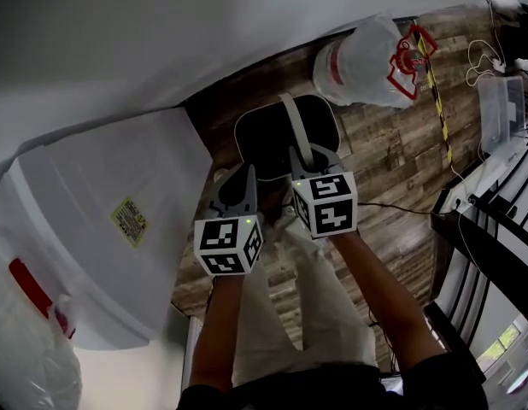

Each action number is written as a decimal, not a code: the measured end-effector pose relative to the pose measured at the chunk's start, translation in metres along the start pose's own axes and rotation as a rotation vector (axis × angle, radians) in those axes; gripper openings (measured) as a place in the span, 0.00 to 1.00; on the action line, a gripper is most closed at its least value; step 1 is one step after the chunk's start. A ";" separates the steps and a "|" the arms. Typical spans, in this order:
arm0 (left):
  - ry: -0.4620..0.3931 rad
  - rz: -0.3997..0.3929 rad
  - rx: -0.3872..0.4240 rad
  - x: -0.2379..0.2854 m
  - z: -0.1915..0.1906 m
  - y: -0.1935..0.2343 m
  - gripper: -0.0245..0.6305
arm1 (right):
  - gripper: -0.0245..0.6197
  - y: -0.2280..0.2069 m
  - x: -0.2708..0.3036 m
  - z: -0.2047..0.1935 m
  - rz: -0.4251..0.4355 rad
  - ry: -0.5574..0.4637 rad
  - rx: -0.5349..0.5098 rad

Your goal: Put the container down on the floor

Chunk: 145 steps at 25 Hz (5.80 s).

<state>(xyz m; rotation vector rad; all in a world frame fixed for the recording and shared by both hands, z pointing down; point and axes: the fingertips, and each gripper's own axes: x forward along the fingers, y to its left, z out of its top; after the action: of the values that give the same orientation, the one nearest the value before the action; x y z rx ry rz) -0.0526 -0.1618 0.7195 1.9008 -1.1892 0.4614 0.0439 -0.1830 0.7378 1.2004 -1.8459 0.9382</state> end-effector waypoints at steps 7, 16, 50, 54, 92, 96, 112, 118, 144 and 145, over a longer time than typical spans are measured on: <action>0.011 0.044 -0.006 0.011 -0.024 0.025 0.07 | 0.09 -0.004 0.034 -0.010 0.003 -0.001 -0.001; -0.009 0.069 -0.003 0.036 -0.041 0.039 0.07 | 0.09 -0.009 0.078 -0.026 0.016 0.009 -0.030; -0.032 0.119 -0.004 0.128 -0.082 0.114 0.07 | 0.09 -0.016 0.199 -0.039 0.032 -0.025 -0.084; -0.038 0.120 0.000 0.137 -0.087 0.124 0.07 | 0.09 -0.015 0.212 -0.043 0.033 -0.029 -0.095; 0.024 0.106 -0.083 0.150 -0.126 0.140 0.07 | 0.09 -0.014 0.233 -0.076 -0.009 -0.003 -0.131; 0.034 0.098 -0.057 0.150 -0.128 0.131 0.07 | 0.09 -0.013 0.230 -0.087 0.016 0.029 -0.099; 0.025 0.064 0.000 0.146 -0.129 0.109 0.07 | 0.09 -0.030 0.224 -0.103 -0.015 0.047 -0.066; 0.038 0.036 0.013 0.157 -0.135 0.095 0.07 | 0.09 -0.059 0.228 -0.108 -0.052 0.030 -0.073; 0.143 -0.057 0.133 0.207 -0.158 0.054 0.07 | 0.21 -0.140 0.261 -0.163 -0.090 0.139 0.109; 0.145 -0.057 0.132 0.208 -0.159 0.054 0.07 | 0.22 -0.141 0.263 -0.165 -0.090 0.144 0.116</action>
<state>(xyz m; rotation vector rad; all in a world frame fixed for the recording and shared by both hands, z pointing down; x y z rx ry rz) 0.0192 -0.1634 0.9766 1.9712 -1.0287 0.6490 0.1283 -0.1884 1.0676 1.2412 -1.6306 1.0641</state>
